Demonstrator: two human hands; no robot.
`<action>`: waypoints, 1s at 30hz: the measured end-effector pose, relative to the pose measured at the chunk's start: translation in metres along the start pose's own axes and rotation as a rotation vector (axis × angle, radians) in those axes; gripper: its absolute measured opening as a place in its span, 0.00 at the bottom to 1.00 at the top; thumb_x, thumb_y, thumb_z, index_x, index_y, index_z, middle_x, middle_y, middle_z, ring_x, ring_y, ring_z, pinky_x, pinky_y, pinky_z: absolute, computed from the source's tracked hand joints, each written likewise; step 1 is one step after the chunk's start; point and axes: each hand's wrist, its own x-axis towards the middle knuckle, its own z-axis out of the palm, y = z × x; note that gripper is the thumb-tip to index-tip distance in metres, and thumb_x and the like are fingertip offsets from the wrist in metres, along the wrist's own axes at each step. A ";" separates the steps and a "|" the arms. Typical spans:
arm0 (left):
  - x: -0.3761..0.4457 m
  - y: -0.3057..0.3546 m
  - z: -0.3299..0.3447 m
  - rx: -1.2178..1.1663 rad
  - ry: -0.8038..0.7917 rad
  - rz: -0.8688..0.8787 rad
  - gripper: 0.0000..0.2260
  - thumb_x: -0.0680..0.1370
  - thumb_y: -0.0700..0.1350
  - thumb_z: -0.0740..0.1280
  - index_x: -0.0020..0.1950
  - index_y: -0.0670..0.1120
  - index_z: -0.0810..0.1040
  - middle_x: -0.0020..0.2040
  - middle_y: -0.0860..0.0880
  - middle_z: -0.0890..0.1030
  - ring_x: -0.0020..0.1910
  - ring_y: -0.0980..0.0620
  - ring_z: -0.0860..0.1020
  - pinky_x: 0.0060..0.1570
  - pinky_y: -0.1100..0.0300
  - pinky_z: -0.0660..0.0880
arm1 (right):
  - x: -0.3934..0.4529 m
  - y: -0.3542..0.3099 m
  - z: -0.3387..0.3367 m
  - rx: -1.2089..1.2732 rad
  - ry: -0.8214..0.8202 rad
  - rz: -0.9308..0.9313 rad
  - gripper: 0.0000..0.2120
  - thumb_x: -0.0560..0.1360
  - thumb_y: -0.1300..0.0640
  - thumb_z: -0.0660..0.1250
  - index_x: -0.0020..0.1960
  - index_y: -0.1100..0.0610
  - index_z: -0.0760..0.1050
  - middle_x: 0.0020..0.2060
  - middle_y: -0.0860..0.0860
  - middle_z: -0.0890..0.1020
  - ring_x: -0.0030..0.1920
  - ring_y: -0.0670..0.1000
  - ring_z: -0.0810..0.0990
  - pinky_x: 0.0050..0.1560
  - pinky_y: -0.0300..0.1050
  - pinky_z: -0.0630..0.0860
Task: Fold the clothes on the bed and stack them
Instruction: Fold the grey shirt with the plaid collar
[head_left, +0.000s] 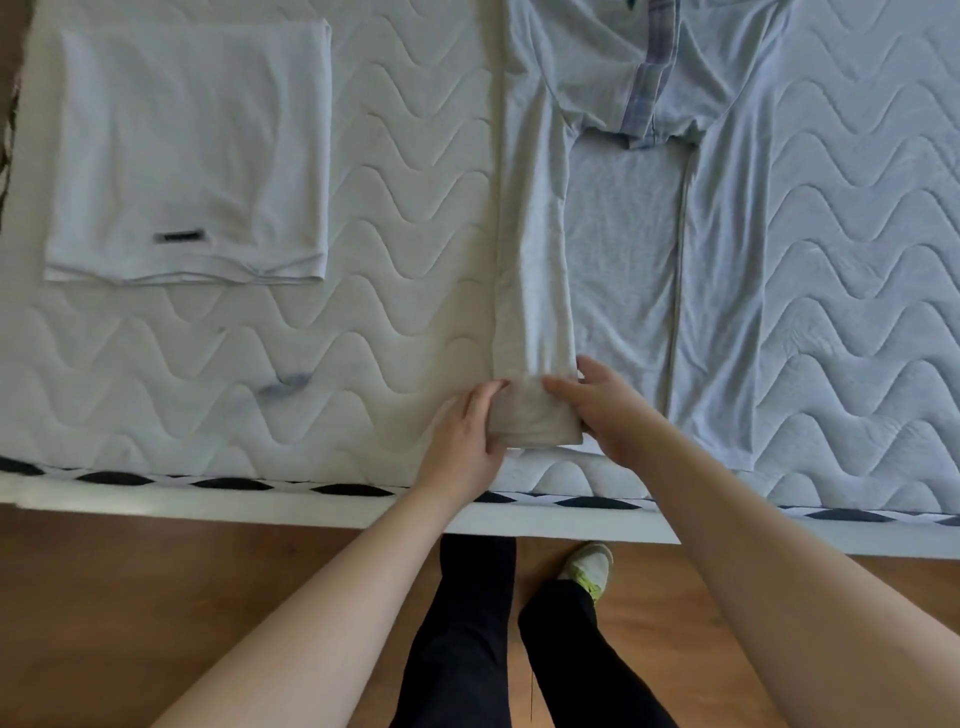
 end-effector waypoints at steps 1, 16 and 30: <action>-0.003 0.004 0.004 0.024 -0.015 0.009 0.32 0.72 0.39 0.68 0.75 0.47 0.63 0.70 0.46 0.69 0.65 0.44 0.71 0.62 0.47 0.71 | -0.003 0.001 -0.004 0.053 -0.038 0.030 0.11 0.79 0.59 0.66 0.60 0.59 0.76 0.53 0.56 0.83 0.52 0.53 0.83 0.55 0.49 0.80; -0.009 0.025 0.030 0.312 0.275 -0.229 0.31 0.74 0.39 0.68 0.75 0.49 0.62 0.46 0.47 0.81 0.40 0.44 0.78 0.34 0.57 0.66 | -0.008 0.017 -0.025 -0.045 0.089 0.002 0.11 0.82 0.55 0.60 0.57 0.59 0.78 0.49 0.55 0.83 0.47 0.54 0.83 0.51 0.51 0.81; -0.022 0.003 0.033 0.303 0.254 -0.442 0.07 0.79 0.47 0.61 0.44 0.45 0.68 0.34 0.47 0.73 0.37 0.40 0.76 0.33 0.54 0.67 | -0.001 0.061 -0.015 -0.522 0.125 -0.123 0.05 0.78 0.53 0.67 0.49 0.54 0.75 0.37 0.49 0.83 0.28 0.41 0.81 0.29 0.38 0.75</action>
